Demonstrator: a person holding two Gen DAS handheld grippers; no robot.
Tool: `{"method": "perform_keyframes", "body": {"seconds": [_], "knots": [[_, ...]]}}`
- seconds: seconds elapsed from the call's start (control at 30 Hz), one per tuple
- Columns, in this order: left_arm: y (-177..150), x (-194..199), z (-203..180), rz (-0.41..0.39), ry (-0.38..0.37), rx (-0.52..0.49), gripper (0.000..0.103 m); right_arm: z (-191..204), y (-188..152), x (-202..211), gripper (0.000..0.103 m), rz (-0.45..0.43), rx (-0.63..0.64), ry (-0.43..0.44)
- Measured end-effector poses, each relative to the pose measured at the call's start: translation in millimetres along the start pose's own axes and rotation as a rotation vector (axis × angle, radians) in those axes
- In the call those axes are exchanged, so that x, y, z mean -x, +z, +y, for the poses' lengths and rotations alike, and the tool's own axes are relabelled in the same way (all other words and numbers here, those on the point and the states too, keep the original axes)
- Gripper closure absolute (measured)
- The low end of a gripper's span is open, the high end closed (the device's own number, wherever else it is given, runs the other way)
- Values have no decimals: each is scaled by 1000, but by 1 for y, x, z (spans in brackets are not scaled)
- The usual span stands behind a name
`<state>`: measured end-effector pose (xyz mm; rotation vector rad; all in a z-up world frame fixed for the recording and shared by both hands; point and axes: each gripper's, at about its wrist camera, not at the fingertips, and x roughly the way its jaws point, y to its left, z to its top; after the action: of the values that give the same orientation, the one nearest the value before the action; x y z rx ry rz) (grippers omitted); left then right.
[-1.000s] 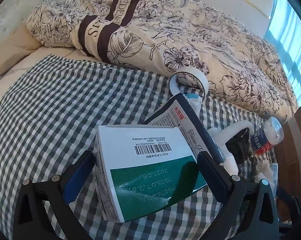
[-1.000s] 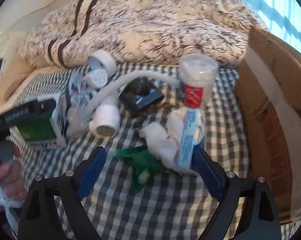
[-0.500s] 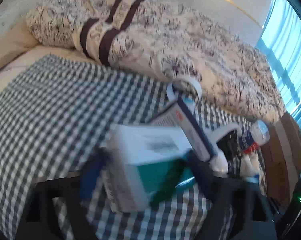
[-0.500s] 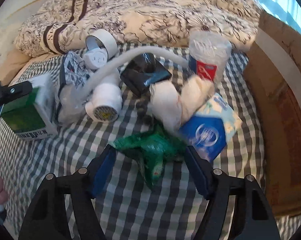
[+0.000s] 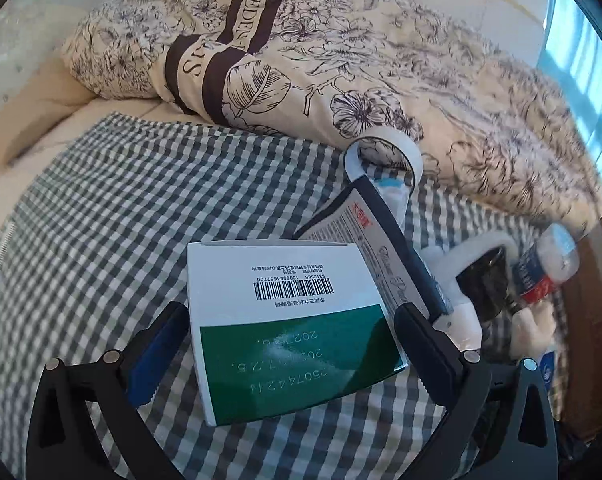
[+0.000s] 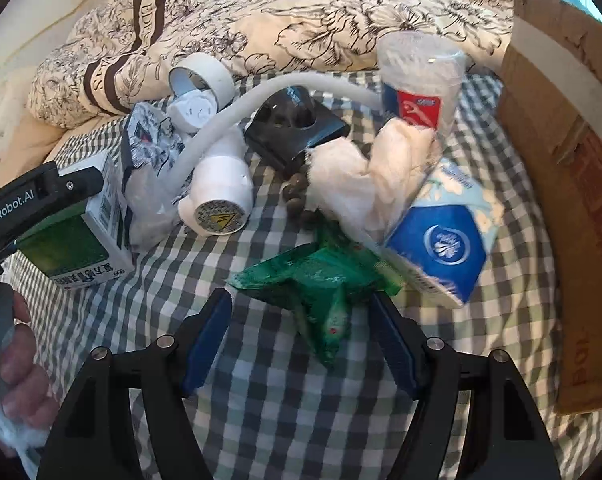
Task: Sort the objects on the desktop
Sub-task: 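Lift the medicine box with the left gripper while the right gripper grasps the green snack bag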
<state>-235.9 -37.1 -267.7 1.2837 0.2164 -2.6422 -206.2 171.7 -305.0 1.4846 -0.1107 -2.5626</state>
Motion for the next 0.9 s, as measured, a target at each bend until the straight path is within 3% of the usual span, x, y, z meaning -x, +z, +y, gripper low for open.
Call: {"method": "perform_keyframes", "body": {"seconds": [0.1, 0.3, 0.47, 0.57, 0.7, 0.9], "knots": [[-3, -4, -11, -25, 49, -76, 0, 0, -2, -3, 32, 4, -3, 2], [-8, -26, -20, 51, 281, -168, 0, -3, -3, -2, 32, -1, -26, 30], [-15, -25, 3, 41, 156, -92, 3, -3, -4, -2, 33, -9, -25, 42], [-16, -17, 4, 19, 123, -108, 5, -1, -5, -2, 57, -5, -21, 13], [-16, -5, 7, 3, 85, -105, 5, -6, -7, 2, 67, 0, -34, 21], [-17, 33, 15, -64, 39, -76, 5, -8, -11, 16, 73, -14, -39, 52]]}}
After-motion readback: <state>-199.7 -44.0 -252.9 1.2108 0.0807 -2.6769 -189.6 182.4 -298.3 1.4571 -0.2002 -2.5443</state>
